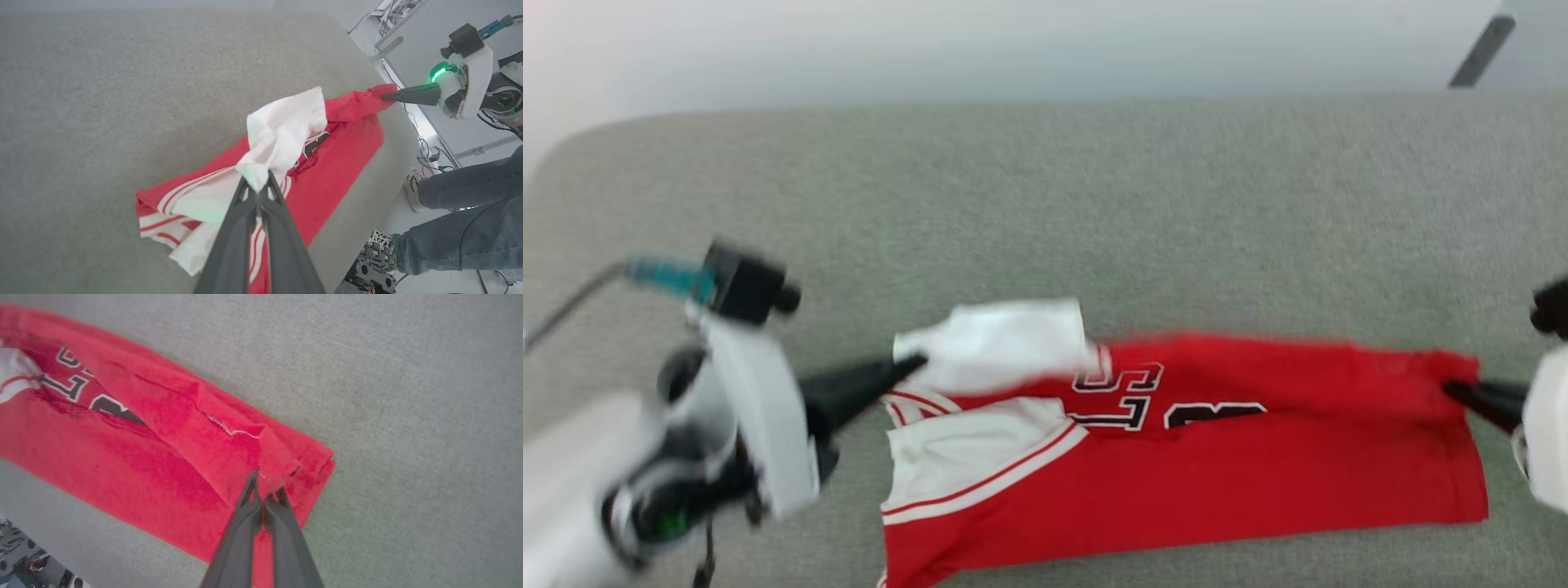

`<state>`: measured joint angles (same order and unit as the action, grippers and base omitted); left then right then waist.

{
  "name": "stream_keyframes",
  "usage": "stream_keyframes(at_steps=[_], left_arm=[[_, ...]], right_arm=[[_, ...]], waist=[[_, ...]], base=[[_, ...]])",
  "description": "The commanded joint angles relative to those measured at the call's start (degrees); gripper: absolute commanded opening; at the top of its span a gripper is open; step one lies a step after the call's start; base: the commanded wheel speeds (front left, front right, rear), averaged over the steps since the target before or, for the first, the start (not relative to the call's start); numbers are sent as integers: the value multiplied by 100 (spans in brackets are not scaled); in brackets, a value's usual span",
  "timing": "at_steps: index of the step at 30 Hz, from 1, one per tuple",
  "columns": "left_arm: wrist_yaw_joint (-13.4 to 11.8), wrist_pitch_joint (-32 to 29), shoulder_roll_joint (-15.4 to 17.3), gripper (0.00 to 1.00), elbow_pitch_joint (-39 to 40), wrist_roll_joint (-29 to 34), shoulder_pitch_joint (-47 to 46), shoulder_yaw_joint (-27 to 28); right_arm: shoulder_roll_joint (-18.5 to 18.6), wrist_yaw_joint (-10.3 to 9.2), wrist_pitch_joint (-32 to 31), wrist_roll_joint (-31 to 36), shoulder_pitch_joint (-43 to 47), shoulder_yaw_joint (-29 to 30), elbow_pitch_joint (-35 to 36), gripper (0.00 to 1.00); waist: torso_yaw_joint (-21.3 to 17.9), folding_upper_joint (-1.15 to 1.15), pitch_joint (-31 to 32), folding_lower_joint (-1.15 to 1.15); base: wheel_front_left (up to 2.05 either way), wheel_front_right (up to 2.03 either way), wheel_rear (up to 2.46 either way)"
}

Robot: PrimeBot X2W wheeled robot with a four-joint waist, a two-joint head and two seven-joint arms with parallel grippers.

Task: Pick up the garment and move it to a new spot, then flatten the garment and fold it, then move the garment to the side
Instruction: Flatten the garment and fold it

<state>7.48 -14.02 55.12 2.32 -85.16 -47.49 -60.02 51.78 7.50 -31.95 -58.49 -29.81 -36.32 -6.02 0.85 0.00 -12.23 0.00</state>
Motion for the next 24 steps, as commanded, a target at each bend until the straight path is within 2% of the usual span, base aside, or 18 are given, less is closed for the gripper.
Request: stream_keyframes(at_steps=[1,6,9,12,13,21,24], left_arm=[[-11,299,159,0,261,34,348,-36],[-11,977,525,0,704,21,1090,-162],[-11,1151,454,0,732,-24,1439,-326],[-11,1270,178,0,447,42,1616,-482],[-11,1270,178,0,447,42,1616,-482],[-11,1659,-794,0,-892,-93,1732,-582],[-11,1734,-974,0,-1174,-97,1705,-607]], right_arm=[[124,-2,121,-142,314,91,79,0],[363,-3,387,-406,934,462,134,0],[400,-3,475,-398,1196,654,104,0],[275,-3,572,-267,1339,795,-20,0],[275,-3,572,-267,1339,795,-20,0],[-359,-3,898,92,1419,884,-528,0],[-489,-3,971,132,1394,866,-608,0]], waist=[[215,0,261,0],[289,0,244,0],[326,0,175,0],[359,0,100,0],[359,0,100,0],[387,0,-110,0],[380,0,-163,0]], base=[[0,0,0],[0,0,0],[0,0,0],[0,0,0],[0,0,0],[0,0,0],[0,0,0]])
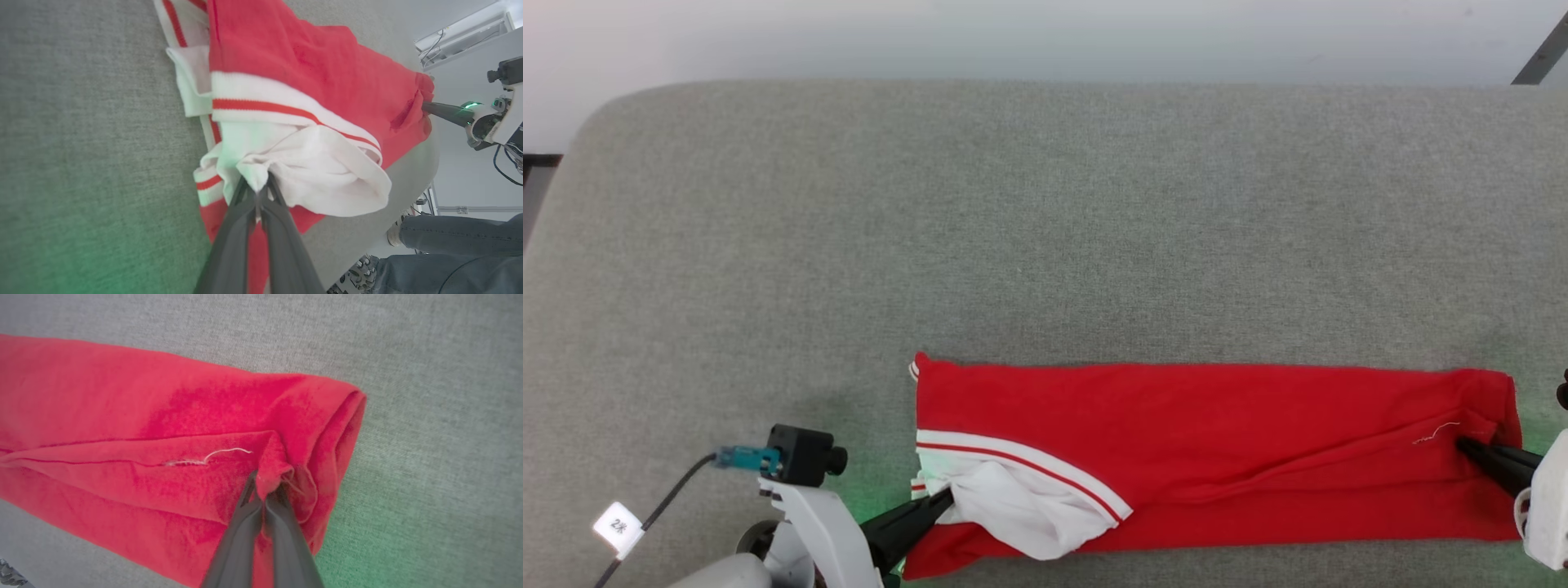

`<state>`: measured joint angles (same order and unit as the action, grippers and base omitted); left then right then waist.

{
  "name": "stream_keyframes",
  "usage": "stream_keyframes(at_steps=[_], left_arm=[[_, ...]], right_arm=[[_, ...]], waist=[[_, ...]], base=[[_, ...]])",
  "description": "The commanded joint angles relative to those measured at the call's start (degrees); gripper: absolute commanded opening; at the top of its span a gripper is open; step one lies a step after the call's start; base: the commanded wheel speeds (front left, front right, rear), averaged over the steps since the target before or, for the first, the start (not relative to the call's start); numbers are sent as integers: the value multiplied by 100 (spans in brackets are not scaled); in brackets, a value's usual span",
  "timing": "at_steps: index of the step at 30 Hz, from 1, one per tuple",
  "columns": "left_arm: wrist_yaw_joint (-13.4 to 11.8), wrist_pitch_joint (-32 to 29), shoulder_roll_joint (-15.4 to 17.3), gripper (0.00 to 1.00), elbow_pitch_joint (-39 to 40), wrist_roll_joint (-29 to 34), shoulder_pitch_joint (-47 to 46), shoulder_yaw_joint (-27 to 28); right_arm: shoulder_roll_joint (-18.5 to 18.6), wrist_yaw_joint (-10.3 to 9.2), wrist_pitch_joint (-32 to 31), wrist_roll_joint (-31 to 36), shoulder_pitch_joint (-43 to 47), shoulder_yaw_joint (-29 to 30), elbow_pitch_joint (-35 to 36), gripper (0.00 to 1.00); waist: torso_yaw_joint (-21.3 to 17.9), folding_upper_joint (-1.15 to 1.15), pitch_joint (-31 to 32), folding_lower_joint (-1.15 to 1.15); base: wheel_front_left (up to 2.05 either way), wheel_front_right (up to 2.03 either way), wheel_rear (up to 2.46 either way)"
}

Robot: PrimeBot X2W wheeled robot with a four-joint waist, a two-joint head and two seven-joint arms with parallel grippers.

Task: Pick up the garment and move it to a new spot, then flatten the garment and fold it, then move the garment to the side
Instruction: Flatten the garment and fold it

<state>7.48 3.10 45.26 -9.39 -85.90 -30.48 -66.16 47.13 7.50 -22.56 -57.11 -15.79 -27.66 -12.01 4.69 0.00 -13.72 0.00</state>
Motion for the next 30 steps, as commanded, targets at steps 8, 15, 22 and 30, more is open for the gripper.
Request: stream_keyframes(at_steps=[8,15,22,30], left_arm=[[-11,389,-141,83,-225,17,55,21],[-11,866,-56,100,-125,-35,221,185],[-149,1190,-277,100,-479,118,718,633],[-360,1198,-948,100,-773,972,1652,1834]], right_arm=[[-165,-2,355,61,-43,125,-121,86],[-115,-2,523,-119,259,428,-188,100],[-225,-2,805,-343,938,927,-321,100],[-435,-2,915,-448,1629,1454,-477,100]], waist=[[-11,0,127,0],[135,0,447,0],[428,0,840,0],[600,0,1083,0]], base=[[0,0,0],[0,0,0],[0,0,0],[0,0,0]])
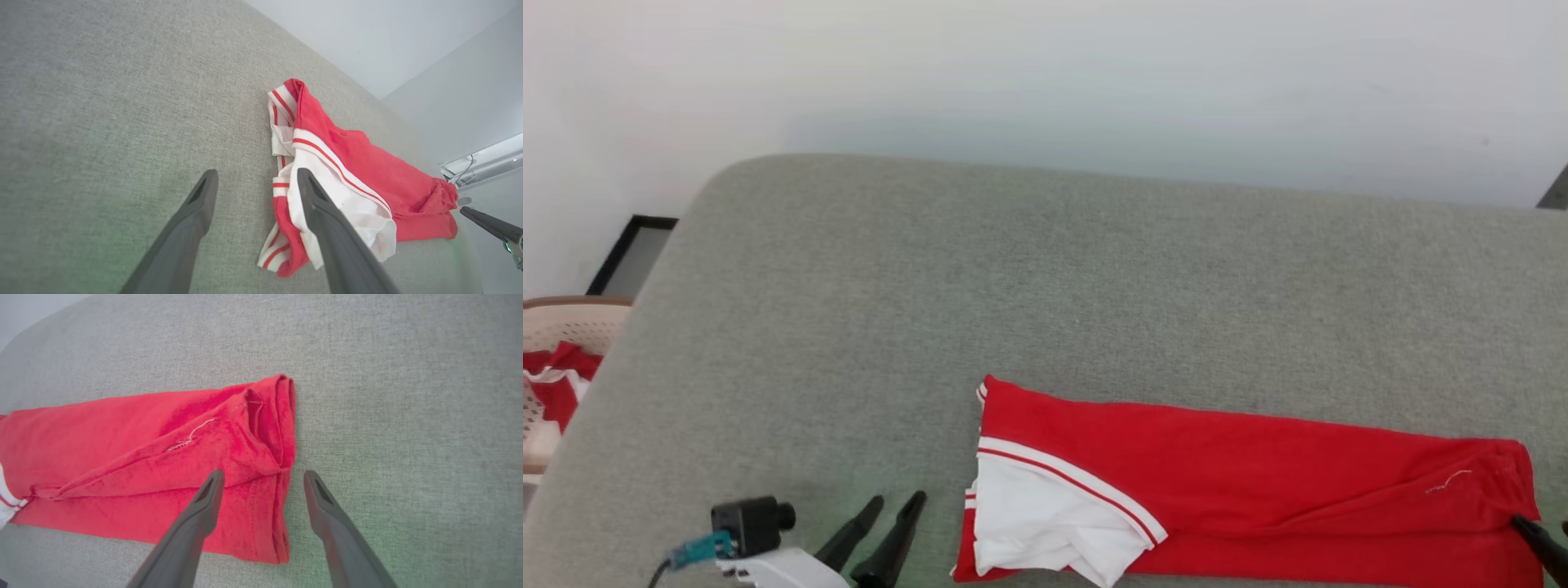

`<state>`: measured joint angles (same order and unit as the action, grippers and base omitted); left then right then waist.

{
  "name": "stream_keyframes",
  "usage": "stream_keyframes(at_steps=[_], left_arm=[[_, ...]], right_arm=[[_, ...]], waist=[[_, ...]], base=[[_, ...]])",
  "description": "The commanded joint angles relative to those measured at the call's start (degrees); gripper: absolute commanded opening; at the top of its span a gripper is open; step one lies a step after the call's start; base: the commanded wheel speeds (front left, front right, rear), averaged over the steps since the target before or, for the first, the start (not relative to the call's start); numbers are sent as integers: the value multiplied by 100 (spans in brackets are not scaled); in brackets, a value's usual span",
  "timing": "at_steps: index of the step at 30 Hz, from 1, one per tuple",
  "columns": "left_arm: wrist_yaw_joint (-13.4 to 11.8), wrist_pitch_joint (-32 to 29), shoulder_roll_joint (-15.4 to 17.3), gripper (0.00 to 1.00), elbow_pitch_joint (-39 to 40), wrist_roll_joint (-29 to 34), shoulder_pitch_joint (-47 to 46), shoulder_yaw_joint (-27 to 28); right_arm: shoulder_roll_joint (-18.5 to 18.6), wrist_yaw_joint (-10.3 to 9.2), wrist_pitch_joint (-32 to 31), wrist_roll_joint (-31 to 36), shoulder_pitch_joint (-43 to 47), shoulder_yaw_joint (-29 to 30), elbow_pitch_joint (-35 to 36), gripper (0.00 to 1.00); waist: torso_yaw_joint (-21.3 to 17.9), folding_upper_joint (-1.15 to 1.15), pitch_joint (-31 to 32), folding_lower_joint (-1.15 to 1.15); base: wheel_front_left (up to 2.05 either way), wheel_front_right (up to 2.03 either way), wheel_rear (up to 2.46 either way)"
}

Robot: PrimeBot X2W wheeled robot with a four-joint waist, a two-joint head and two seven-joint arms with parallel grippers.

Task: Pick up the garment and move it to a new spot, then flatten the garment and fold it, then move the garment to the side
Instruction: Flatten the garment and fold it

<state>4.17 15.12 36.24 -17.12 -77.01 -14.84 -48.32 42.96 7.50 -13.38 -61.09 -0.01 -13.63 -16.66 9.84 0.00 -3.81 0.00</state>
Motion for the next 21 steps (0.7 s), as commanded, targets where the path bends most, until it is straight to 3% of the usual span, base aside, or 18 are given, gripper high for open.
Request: stream_keyframes(at_steps=[1,7,17,21], left_arm=[[-93,-3,-131,100,-21,260,179,277],[-266,-2,-712,100,145,1353,719,1412],[-500,-1,-1099,100,663,3689,1039,2642],[-473,-1,-1299,100,864,4511,1196,3004]], right_arm=[[-38,-2,-21,-56,95,112,-24,100],[-130,-2,-111,62,182,421,-62,100],[-260,-2,-505,323,13,712,-68,100],[-321,-2,-917,417,-141,754,-126,100]], waist=[[88,0,100,0],[77,0,77,0],[-12,0,39,0],[-55,0,45,0]], base=[[0,0,0],[0,0,0],[0,0,0],[0,0,0]])
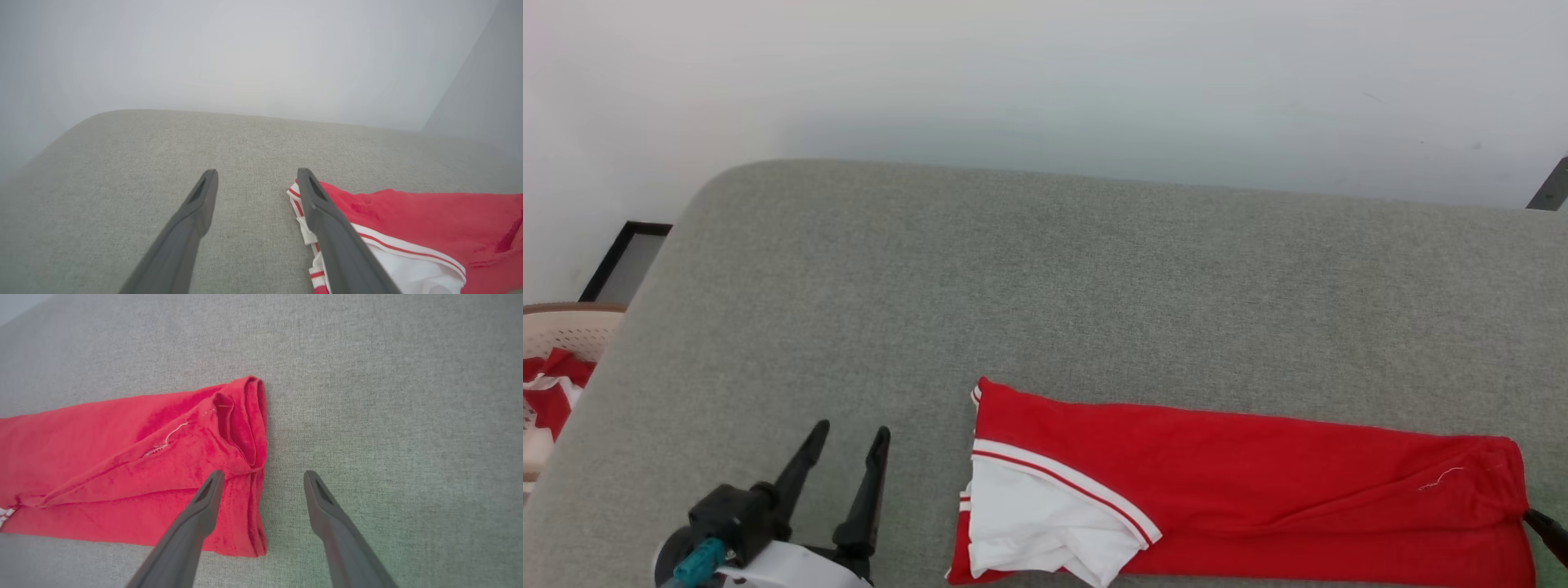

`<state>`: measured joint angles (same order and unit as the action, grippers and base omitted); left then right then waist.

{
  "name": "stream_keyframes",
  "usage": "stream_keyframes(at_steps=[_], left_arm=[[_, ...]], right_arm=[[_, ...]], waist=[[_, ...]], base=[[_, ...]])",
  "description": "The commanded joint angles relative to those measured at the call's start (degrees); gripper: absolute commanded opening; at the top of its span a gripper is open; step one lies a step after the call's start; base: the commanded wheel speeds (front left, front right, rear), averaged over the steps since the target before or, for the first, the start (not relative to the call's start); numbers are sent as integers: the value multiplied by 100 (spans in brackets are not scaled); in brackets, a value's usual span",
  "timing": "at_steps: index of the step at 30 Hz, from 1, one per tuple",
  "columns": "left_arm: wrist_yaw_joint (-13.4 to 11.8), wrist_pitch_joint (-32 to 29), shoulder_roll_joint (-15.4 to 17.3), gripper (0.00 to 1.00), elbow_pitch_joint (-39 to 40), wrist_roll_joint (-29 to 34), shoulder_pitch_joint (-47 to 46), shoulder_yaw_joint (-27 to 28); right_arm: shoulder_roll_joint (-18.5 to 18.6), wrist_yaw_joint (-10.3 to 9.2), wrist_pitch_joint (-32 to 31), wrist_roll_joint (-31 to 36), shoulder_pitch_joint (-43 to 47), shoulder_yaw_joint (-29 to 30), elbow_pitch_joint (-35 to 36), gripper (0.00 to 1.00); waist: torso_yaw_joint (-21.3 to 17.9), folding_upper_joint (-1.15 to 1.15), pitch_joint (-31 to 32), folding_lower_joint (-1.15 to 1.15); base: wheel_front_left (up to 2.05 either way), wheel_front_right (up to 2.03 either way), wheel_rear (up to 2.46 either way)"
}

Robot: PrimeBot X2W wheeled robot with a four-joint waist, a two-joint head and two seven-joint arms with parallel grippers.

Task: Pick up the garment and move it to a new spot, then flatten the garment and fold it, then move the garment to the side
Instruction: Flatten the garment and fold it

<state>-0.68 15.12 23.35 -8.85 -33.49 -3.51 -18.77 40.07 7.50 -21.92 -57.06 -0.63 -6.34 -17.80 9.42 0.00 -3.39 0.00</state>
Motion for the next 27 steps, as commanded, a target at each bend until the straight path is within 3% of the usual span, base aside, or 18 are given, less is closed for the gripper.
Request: stream_keyframes(at_steps=[1,7,12,18,20,21,27], left_arm=[[28,-1,-79,100,100,328,93,142],[179,-2,-392,100,351,1252,289,581],[432,-2,-681,100,176,1527,255,847],[623,-1,-936,100,-39,1747,1,1059],[682,-1,-1029,100,-126,1842,-77,1109],[703,-1,-1062,100,-158,1880,-113,1132],[775,-1,-1205,100,-257,2018,-187,1326]], right_arm=[[-51,-2,-198,35,-135,45,-36,100],[-198,-2,-1358,152,-543,173,-251,100],[-492,-1,-2183,585,-1011,315,-588,100],[-1019,-1,-2624,1242,-1344,357,-993,100],[-1253,0,-2720,1417,-1354,333,-1069,22],[-1349,1,-2738,1466,-1365,340,-1085,0],[-1604,8,-2649,1593,-1296,561,-983,0]], waist=[[-17,0,4,0],[0,0,-13,0],[99,0,-193,0],[246,0,-510,0],[303,0,-605,0],[319,0,-642,0],[266,0,-731,0]], base=[[0,0,0],[0,0,0],[0,0,0],[0,0,0],[0,0,0],[0,0,0],[0,0,0]])
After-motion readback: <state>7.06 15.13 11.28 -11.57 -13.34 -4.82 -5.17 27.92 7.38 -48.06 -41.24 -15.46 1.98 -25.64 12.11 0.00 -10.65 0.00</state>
